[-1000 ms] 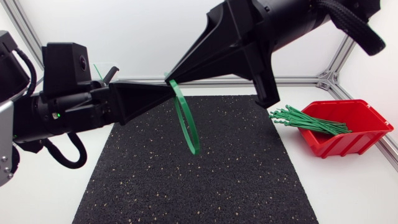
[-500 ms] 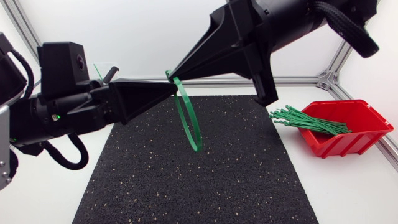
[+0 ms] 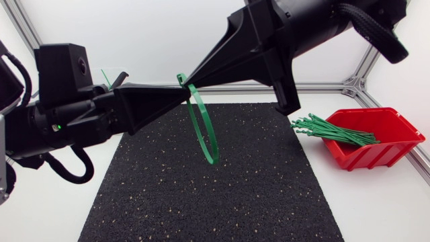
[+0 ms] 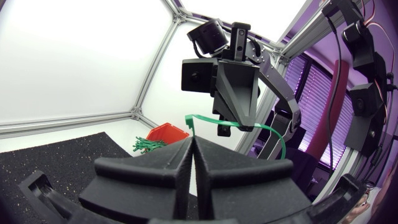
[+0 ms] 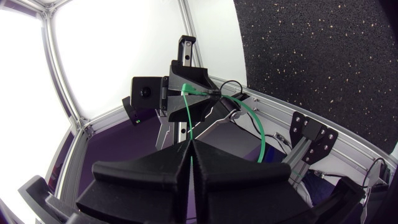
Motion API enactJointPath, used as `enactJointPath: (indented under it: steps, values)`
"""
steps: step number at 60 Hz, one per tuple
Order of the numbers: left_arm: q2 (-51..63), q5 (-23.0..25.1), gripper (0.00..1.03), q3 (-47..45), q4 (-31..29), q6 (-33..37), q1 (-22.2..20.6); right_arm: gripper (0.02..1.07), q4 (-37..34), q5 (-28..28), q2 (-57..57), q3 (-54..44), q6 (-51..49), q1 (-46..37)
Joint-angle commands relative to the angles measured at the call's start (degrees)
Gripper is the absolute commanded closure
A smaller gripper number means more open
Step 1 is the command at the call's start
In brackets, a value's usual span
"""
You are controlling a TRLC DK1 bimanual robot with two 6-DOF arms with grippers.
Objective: Take a green cable tie from the red box, thread the tail through the head to close it, then place it in the transparent bin on the left.
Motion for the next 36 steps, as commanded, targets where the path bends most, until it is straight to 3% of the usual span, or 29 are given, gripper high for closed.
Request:
enactJointPath:
  steps: [1,36]
  values:
    - [0.11,-0.10,1.00,-0.62,1.36,0.44,-0.49,1.01,0.49,-0.20,0.32,-1.84,1.74,-0.06]
    - [0.46,-1.16,1.00,-0.09,1.44,0.88,-0.40,1.01,0.76,-0.20,-0.91,-2.19,1.74,0.12]
